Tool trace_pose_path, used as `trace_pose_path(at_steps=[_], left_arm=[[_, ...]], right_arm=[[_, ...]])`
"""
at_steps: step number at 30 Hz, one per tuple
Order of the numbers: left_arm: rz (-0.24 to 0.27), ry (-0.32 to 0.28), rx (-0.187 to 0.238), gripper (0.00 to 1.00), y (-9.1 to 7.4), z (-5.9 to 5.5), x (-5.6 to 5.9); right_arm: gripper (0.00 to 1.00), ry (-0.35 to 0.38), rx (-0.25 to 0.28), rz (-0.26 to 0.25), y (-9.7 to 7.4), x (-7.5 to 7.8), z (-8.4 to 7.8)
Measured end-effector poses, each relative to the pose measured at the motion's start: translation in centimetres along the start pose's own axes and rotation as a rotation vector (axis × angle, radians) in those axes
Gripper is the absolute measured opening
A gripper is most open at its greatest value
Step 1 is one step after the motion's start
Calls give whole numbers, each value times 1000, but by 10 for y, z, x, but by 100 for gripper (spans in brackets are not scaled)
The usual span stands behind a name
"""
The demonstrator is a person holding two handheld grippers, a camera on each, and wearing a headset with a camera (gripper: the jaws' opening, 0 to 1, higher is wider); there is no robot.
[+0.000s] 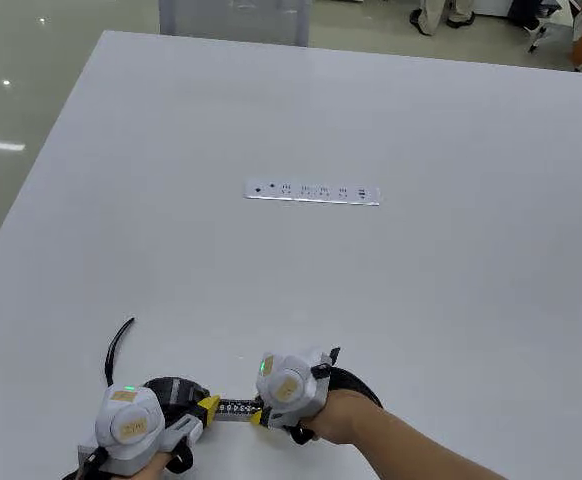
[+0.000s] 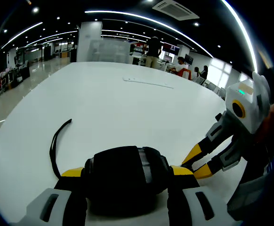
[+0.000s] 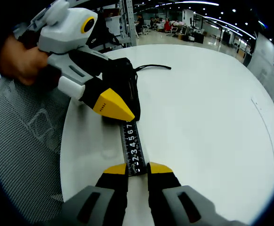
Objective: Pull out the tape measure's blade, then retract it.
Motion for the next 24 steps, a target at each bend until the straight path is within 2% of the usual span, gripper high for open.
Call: trace_pose_path(at_steps=[16,20,24], left_arm=[[2,0,3,66,0,0,0],[1,0,2,66,0,1,0],[1,-1,2,66,0,1,0]], right_arm=[[15,9,10,-8,0,-1,-3],[15,-20,13,-10,-1,-1,-4],[14,-19,8,-7,-1,0,-3]])
Point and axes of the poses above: the centre of the closed fingertips' face, and the gripper's own axes: y roughly forward along the fingers, x roughly to its right, z roughly out of its top, the point moved 5 cm from there along -y, roughly backward along the fingers, and after that the axes turned 7 degrees about -z, right-handed, at the moved point
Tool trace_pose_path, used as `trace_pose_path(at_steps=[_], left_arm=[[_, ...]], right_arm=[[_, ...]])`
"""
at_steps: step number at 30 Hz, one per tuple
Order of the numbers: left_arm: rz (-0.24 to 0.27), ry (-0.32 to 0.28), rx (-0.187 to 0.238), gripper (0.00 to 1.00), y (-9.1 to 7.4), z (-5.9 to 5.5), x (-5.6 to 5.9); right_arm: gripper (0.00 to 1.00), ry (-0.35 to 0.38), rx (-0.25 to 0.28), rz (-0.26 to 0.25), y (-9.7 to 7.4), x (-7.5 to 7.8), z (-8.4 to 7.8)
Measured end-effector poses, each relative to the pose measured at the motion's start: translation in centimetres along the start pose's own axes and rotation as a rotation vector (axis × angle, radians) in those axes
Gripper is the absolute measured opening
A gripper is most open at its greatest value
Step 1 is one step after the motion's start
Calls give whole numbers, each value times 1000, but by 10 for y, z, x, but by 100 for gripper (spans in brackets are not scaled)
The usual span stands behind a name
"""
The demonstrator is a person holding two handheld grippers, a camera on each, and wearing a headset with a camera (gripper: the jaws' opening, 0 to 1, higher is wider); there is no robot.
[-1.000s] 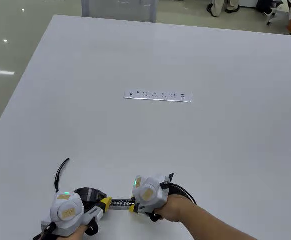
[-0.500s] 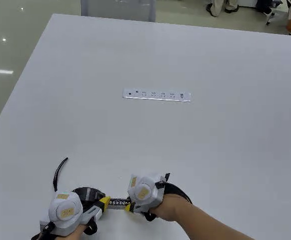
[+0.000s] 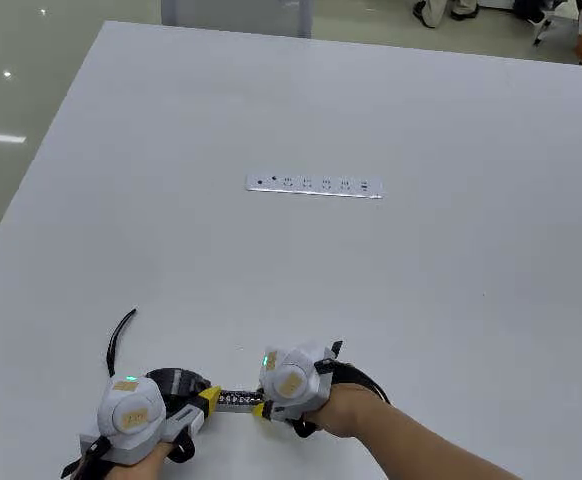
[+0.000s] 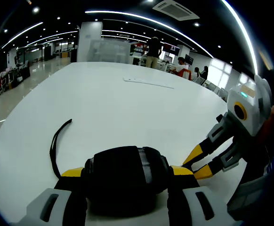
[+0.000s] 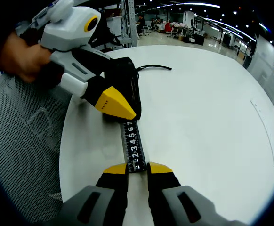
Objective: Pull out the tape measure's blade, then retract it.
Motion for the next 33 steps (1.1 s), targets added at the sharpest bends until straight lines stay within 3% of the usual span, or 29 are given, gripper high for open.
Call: trace_pose_path(at_steps=[15,18,33], left_arm=[[5,-8,-5,66,0,0,0],[4,-9,-6,66,0,0,-1],[-7,-9,-5,65,0,0,-1]], right_arm=[[14,-5,-4,2,5,1,7],[14,21,1,0,5,0,9],[15,-8,28,15,13,-4,20]])
Point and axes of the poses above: the centre of the closed fingertips' face, and the gripper's own axes: y roughly forward along the fingers, x roughly to its right, z roughly out of its top, the point moved 5 cm from there along -y, roughly backward along the fingers, and after that the axes turned 7 degrees about -z, right-handed, at the moved point
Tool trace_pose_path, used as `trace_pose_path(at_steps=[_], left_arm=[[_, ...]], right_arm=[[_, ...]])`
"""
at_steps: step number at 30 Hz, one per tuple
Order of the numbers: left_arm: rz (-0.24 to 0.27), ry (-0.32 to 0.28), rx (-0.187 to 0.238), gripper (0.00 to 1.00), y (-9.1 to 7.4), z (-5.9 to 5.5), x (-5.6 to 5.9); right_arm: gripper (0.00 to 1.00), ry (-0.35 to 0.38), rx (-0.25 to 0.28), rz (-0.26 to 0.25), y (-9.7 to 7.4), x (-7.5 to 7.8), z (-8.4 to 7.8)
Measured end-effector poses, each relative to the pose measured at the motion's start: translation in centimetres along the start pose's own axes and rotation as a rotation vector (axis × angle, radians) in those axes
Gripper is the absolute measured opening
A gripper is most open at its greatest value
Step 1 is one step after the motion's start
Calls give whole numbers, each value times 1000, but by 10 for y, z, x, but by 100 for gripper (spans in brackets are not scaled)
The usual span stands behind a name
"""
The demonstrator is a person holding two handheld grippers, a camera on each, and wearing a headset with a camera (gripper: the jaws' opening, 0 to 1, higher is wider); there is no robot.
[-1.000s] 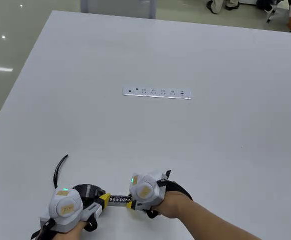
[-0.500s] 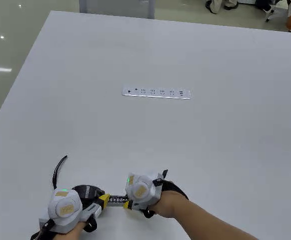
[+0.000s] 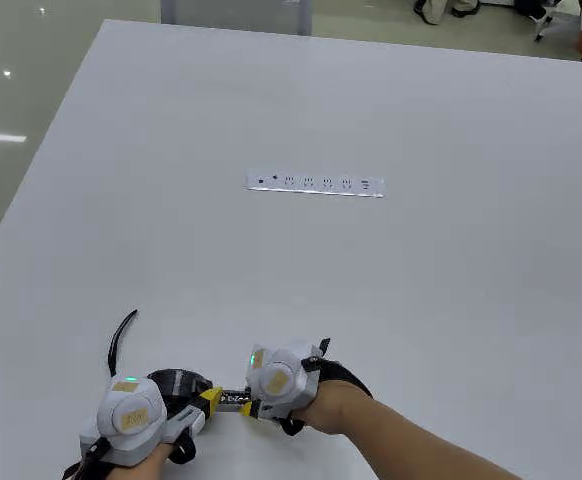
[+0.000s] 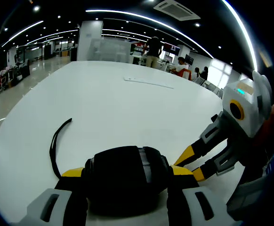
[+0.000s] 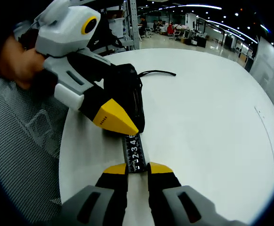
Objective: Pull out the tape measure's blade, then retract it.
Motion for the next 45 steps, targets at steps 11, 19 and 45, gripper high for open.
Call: trace_pose_path(at_steps=[11,19,45], left_arm=[[2,0,2,66,0,0,0],[-1,0,2,66,0,1,-1],[-1,-2,6,66,-1,1,0]], right_arm=[[15,-5,18,8,4,-1,5],[15,-7,35,16,8,-2,11],[15,-42,49,15,15,-7,20]])
Point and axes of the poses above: the centre of the closed fingertips' face, and the gripper's own axes: y roughly forward along the fingers, x roughly to its right, z roughly out of its top, the point moved 5 cm from there along -y, roughly backward along the fingers, and after that the axes turned 7 degrees about -z, right-handed, at the moved point
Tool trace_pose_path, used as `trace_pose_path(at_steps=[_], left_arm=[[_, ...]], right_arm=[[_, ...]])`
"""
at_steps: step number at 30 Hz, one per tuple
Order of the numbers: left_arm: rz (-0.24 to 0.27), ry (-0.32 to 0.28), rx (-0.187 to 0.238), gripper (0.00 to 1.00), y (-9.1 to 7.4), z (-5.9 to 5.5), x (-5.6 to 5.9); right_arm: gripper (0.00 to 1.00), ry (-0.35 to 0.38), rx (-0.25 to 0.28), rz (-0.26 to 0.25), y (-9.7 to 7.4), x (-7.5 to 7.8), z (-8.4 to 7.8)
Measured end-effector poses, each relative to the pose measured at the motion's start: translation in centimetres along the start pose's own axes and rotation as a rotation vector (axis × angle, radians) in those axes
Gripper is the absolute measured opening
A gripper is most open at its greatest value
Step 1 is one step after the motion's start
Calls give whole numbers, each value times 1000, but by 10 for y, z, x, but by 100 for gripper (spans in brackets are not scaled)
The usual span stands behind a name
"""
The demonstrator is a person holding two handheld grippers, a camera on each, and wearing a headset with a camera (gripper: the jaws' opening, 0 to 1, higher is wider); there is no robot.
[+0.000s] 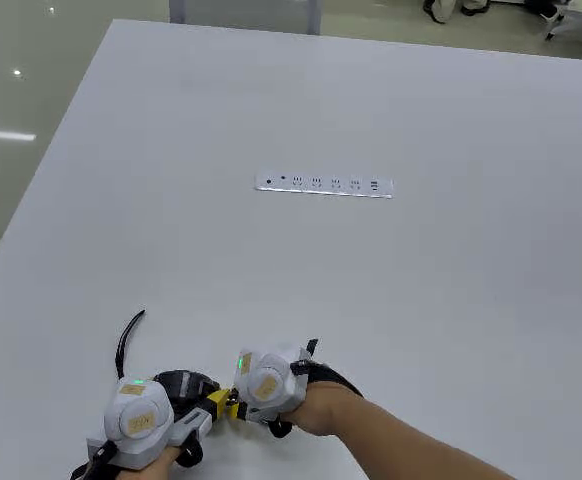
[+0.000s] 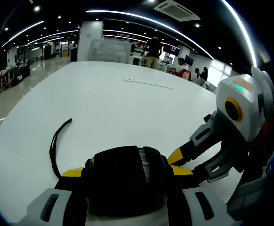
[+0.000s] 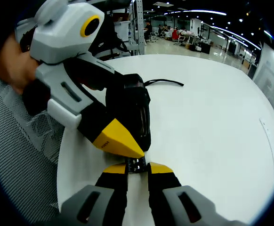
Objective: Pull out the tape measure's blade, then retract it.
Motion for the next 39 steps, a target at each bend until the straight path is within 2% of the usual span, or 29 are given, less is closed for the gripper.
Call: trace_pose_path(at_steps=[15,31,39], left_arm=[[-4,-3,-2,66,0,0,0],[-11,-4,-4,66,-1,0,-1],[-10,-4,-3,66,-1,0,-1]], right_arm=[[15,-27,-8,-2,0,0,0],[15,-24,19,22,9,-2,10],[15,-28,23,20,8,-2,10]])
Point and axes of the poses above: the centre of the closed fingertips' face, and the gripper's own axes: y roughly forward along the fingers, x roughly to its right, z roughly out of its top, the point moved 5 cm from there along -y, roughly backward along the fingers, and after that the axes turned 7 degrees about -z, right-handed, at the moved point
